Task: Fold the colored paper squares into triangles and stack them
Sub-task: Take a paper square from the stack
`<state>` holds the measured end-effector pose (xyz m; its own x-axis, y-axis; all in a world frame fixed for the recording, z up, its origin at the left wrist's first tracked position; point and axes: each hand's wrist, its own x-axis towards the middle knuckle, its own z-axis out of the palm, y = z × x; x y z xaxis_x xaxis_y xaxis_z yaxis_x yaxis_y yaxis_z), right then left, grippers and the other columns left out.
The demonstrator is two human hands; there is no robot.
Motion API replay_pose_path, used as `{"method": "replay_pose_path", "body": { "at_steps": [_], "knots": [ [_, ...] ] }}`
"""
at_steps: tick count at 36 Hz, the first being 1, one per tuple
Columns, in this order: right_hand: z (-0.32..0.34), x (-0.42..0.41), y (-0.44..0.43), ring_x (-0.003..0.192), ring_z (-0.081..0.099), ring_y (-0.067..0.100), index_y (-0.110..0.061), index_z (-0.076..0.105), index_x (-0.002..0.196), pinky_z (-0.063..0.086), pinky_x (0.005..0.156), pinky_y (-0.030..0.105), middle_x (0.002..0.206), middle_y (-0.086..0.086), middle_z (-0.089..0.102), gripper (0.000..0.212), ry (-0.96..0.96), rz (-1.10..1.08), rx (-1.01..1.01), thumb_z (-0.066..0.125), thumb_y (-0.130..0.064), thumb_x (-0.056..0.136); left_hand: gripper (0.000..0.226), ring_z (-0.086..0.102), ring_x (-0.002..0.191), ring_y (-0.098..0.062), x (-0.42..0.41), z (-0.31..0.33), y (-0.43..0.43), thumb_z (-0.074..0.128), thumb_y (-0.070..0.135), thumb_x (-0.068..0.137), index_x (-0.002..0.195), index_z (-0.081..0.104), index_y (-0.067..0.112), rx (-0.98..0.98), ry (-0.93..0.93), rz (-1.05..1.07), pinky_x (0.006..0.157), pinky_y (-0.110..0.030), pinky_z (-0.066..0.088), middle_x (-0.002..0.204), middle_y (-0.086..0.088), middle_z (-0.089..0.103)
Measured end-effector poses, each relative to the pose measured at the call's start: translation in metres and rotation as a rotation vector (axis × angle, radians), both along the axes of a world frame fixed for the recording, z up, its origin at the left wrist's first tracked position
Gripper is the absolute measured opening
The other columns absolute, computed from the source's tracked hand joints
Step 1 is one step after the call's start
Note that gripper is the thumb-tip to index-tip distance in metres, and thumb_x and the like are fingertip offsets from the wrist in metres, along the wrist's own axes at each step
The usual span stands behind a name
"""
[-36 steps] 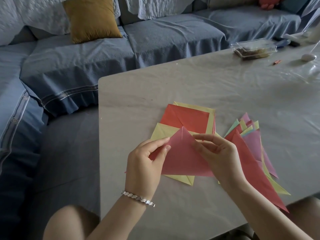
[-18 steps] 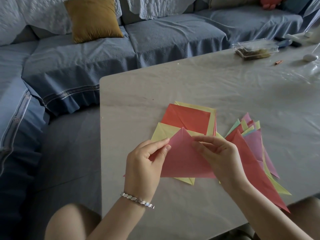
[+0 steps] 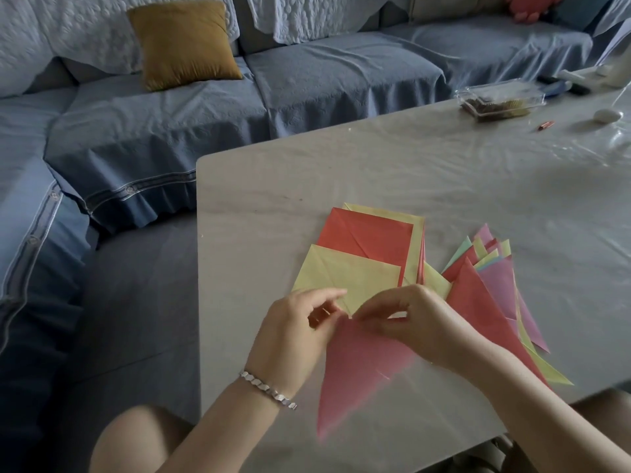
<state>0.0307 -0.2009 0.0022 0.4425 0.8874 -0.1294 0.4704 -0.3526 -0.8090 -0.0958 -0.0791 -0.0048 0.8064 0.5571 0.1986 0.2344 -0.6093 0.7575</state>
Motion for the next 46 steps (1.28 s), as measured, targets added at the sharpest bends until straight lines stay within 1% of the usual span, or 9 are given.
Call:
{"method": "replay_pose_path", "body": {
  "at_steps": [7,10,13,18,23,28,35,40,46],
  "knots": [
    [0.002,0.01,0.016,0.082,0.06,0.001,-0.03,0.073,0.093,0.046,0.088,0.029,0.09,-0.012,0.071,0.012,-0.292,0.247,-0.075,0.065,-0.026,0.085,0.014,0.061,0.069,0.002,-0.004,-0.007,0.001,0.069,0.01,0.078,0.086,0.075,0.019,-0.104,0.175,-0.09,0.06,-0.008,0.043,0.066,0.018,0.065],
    [-0.004,0.012,0.025,0.094,0.061,0.008,-0.026,0.073,0.09,0.027,0.111,0.037,0.09,-0.011,0.07,0.01,-0.604,0.267,0.028,0.07,-0.03,0.081,0.011,0.054,0.047,0.004,-0.003,-0.013,0.004,0.07,0.007,0.075,0.071,0.074,0.017,-0.291,0.155,0.057,0.051,-0.006,0.039,0.046,0.018,0.058],
    [-0.012,0.005,0.028,0.112,0.057,0.017,-0.024,0.072,0.086,0.03,0.106,0.045,0.103,-0.005,0.069,0.014,-0.799,0.126,0.205,0.063,-0.031,0.079,0.014,0.058,0.044,-0.004,-0.001,-0.024,0.012,0.073,0.004,0.074,0.063,0.071,0.013,-0.514,0.103,0.26,0.049,-0.015,0.05,0.047,0.009,0.062],
    [-0.047,-0.017,0.02,0.112,0.059,0.012,-0.027,0.07,0.1,0.038,0.099,0.038,0.114,-0.007,0.067,0.034,-0.712,0.185,0.112,0.042,-0.035,0.084,0.012,0.062,0.057,-0.009,-0.003,-0.057,0.027,0.072,0.003,0.074,0.071,0.069,0.014,-0.512,0.137,0.431,0.062,-0.021,0.054,0.06,0.003,0.065],
    [-0.094,-0.031,-0.003,0.098,0.065,0.005,-0.026,0.073,0.091,0.051,0.082,0.023,0.103,-0.013,0.069,0.037,-0.682,0.258,-0.172,0.044,-0.038,0.072,0.013,0.059,0.066,-0.002,-0.005,-0.079,0.027,0.068,0.006,0.077,0.086,0.072,0.015,-0.326,0.24,0.419,0.055,-0.005,0.038,0.067,0.011,0.063],
    [-0.115,-0.027,-0.012,0.111,0.061,0.013,-0.017,0.071,0.106,0.037,0.097,0.031,0.117,-0.004,0.066,0.053,-0.727,0.147,-0.257,0.022,-0.035,0.095,0.015,0.059,0.068,-0.001,-0.006,-0.084,0.027,0.067,0.006,0.078,0.089,0.073,0.015,-0.281,0.257,0.402,0.056,-0.005,0.037,0.067,0.015,0.062],
    [-0.109,-0.003,0.025,0.111,0.06,0.016,-0.017,0.074,0.097,0.051,0.085,0.032,0.11,-0.006,0.068,0.041,-0.818,0.106,-0.304,0.041,-0.027,0.074,0.014,0.057,0.068,0.004,-0.007,-0.087,0.03,0.069,0.008,0.079,0.091,0.073,0.014,-0.265,0.249,0.391,0.056,-0.002,0.039,0.07,0.013,0.062],
    [-0.106,0.019,0.057,0.144,0.002,0.018,-0.01,0.021,0.147,0.005,0.115,0.033,0.156,0.001,0.014,0.047,-0.67,0.173,-0.308,0.025,-0.016,0.1,0.012,0.058,0.066,0.004,-0.008,-0.088,0.031,0.068,0.007,0.079,0.088,0.073,0.013,-0.27,0.239,0.391,0.056,-0.002,0.041,0.07,0.01,0.066],
    [-0.103,0.041,0.085,0.144,-0.001,0.014,-0.014,0.017,0.148,0.005,0.114,0.031,0.156,-0.004,0.012,0.047,-0.69,0.141,-0.324,0.023,-0.017,0.101,0.016,0.061,0.072,-0.008,-0.008,-0.088,0.032,0.065,0.003,0.079,0.092,0.073,0.011,-0.288,0.237,0.387,0.059,-0.007,0.039,0.086,-0.002,0.072]
  ]
}}
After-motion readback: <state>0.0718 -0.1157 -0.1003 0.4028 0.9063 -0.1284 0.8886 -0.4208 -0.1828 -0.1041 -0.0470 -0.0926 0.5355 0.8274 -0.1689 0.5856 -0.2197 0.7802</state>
